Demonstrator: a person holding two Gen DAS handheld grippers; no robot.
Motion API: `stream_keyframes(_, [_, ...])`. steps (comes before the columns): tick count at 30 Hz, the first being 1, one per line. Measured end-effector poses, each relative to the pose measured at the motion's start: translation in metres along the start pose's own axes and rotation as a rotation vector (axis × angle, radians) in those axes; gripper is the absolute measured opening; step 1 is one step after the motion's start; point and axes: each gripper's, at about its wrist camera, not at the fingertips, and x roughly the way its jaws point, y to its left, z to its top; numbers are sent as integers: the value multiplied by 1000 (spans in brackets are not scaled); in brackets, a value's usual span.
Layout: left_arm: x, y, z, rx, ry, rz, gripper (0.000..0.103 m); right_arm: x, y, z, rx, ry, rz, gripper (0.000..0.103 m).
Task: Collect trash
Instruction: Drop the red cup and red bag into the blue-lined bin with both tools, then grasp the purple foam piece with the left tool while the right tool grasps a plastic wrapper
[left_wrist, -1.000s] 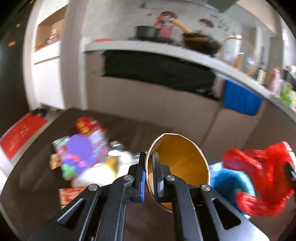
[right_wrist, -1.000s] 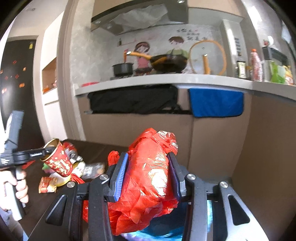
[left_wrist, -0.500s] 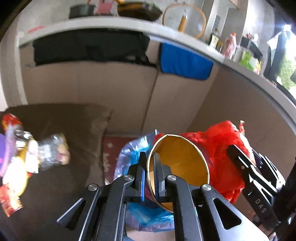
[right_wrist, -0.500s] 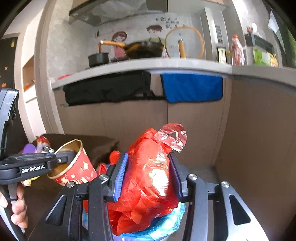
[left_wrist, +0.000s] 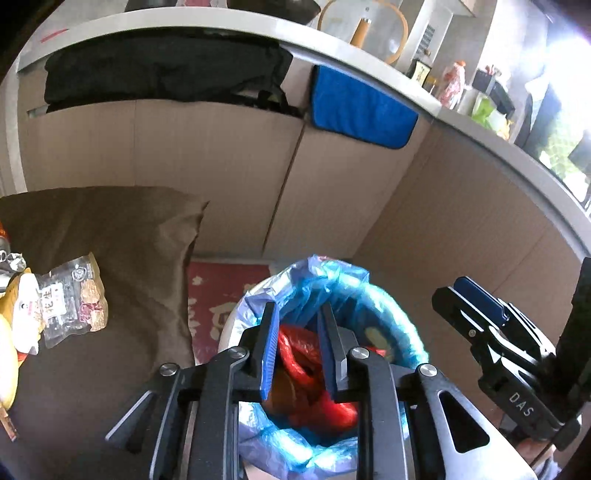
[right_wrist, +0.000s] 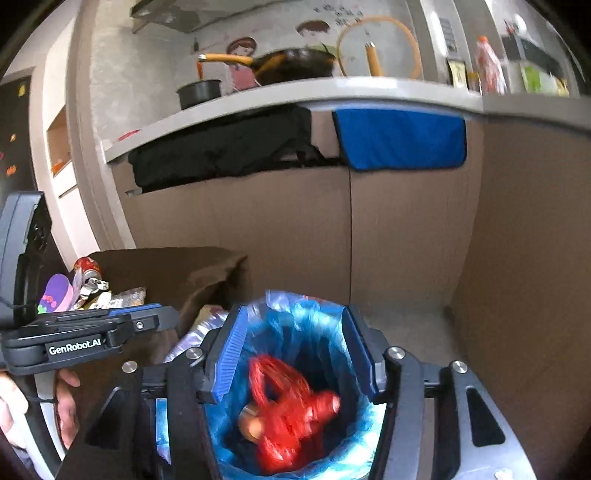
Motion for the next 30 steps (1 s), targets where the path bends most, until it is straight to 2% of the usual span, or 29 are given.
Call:
stream_keyframes(4, [-26,7,0,19,-50,60,23,-8,25,6,-58,-30,29,50])
stream_keyframes(8, [-58,34,-6,28,-99,196,24,-9,66,7,-118,-42,115,50])
stream_keyframes(14, [-112,110,-21,-35,-137,394,24,6,147,2,-218,-31,203,50])
stream_keyframes(19, [-151,175,-38,-108,-147,496,25,26,205,-3,-269,1,295,49])
stream_keyframes(23, [-172,218,-57,-165,-144,539,25,56,236,-5,-272,54,330,49])
stream_keyframes(25, [-179,238,-65,-194,-141,535,25,75,243,-5,-268,91,330,48])
stream_keyframes(30, [-184,262,-78,-240,-145,512,28,126,242,-13,-255,183,269,47])
